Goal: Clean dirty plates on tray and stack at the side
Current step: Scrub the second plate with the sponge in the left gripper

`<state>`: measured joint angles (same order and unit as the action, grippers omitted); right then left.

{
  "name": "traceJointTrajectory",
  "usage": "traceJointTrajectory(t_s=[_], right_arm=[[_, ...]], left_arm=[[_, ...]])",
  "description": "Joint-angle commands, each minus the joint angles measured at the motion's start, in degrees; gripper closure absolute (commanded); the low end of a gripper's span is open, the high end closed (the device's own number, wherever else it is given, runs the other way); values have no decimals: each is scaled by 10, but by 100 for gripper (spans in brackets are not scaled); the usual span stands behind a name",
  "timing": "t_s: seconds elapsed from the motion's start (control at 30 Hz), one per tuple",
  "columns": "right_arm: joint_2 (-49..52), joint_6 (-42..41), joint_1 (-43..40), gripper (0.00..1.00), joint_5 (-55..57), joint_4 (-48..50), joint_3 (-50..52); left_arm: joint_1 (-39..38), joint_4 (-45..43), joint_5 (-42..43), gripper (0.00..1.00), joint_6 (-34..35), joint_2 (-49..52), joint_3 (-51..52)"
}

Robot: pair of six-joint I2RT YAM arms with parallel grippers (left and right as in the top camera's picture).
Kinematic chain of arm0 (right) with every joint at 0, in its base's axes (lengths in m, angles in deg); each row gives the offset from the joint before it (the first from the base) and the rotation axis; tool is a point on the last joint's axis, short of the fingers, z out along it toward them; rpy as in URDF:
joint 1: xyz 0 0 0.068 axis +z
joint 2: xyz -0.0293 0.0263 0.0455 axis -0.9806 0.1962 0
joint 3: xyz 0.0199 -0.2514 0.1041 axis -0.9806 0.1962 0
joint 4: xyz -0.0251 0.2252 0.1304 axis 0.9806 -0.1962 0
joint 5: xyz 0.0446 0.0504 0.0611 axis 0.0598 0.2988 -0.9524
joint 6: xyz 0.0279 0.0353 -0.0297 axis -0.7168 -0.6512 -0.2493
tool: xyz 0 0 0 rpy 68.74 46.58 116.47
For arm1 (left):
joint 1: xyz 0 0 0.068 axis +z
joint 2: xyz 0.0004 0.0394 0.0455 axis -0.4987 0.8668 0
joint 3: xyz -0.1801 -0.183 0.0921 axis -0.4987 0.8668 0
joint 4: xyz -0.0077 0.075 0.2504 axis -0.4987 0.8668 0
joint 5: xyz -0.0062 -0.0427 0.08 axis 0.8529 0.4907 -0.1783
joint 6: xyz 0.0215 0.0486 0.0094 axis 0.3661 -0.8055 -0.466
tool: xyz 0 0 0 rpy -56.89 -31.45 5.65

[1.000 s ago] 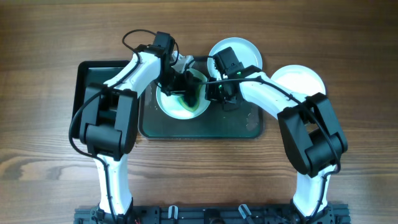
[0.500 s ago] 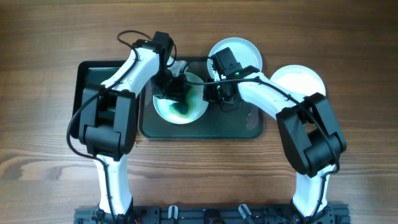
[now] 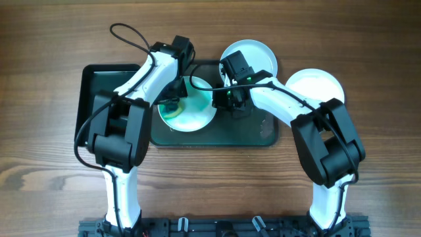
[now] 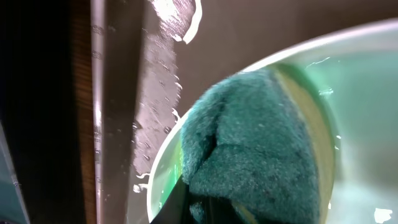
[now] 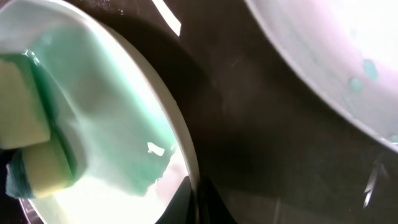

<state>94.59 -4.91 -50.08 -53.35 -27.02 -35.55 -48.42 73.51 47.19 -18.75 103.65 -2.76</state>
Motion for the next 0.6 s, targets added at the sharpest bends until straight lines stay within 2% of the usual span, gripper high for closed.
traceJointTrajectory(t_s=[0.0, 0.03, 0.07, 0.1, 0.23, 0.3, 0.37, 0.4, 0.5, 0.57], right_arm=[[8, 1, -7, 96, 6, -5, -9], [8, 2, -7, 96, 6, -5, -9], [8, 2, -7, 96, 6, -5, -9], [8, 2, -7, 96, 6, -5, -9], [8, 8, -7, 96, 3, -4, -9], [8, 10, -7, 96, 3, -4, -9], [8, 12, -7, 96, 2, -4, -9], [8, 12, -7, 96, 2, -4, -9], [8, 13, -7, 96, 1, -5, -9], [2, 15, -7, 96, -3, -13, -9]], left_arm=[[18, 24, 318, 96, -256, 23, 16], [18, 30, 447, 96, -347, 23, 16], [18, 31, 521, 96, -392, 23, 16], [18, 23, 560, 96, -410, 23, 16], [18, -79, 560, 96, -396, 23, 16], [18, -140, 450, 96, -298, 23, 16], [19, -171, 222, 96, -139, 22, 13], [22, -148, 158, 96, -102, 21, -2], [36, -26, 89, 96, -90, 18, -101], [45, 74, 85, 96, -90, 17, -193]])
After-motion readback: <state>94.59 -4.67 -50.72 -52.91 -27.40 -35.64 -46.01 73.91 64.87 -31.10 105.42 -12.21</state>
